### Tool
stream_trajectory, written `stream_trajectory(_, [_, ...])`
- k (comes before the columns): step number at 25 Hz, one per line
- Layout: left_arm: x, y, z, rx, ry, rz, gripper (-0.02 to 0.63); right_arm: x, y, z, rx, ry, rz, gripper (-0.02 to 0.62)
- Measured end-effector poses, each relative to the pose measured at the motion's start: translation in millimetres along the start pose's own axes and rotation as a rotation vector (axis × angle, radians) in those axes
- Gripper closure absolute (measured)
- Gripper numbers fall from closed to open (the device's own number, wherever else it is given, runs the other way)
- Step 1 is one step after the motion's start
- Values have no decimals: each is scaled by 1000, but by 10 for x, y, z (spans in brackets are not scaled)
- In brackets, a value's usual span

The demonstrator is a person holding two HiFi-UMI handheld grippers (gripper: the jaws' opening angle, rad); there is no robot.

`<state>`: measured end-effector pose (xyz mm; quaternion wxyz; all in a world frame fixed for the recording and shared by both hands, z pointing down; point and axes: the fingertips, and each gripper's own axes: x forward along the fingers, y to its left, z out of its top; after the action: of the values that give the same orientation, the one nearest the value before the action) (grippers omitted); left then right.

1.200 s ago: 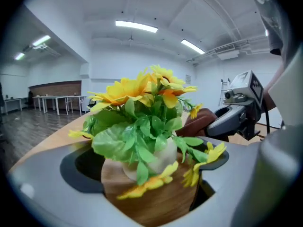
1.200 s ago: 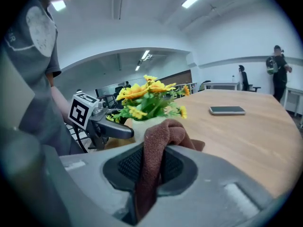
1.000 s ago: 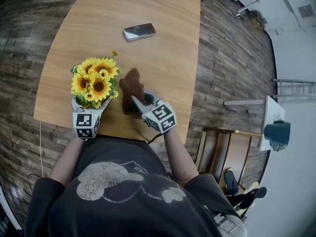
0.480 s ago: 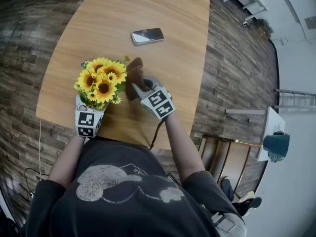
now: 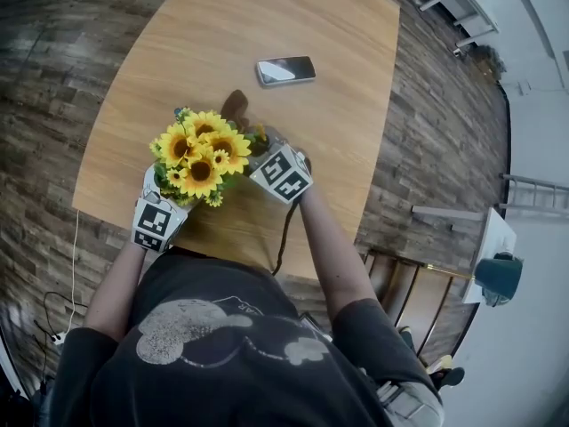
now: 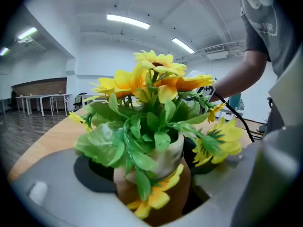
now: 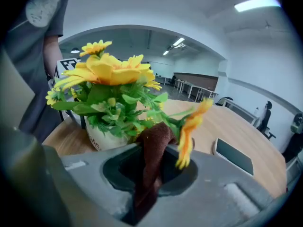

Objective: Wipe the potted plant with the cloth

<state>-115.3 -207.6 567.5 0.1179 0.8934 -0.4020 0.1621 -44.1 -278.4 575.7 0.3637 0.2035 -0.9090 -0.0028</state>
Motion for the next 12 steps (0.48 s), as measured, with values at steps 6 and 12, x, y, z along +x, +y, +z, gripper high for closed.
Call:
stream_trajectory(6, [-27,-44,-26,34,22,-114,149,88,120,-56,-117,52,28,551])
stream_trajectory(12, [-22,-30,-27,25,14,-143,149,31,312,-146,-130,74,47,549])
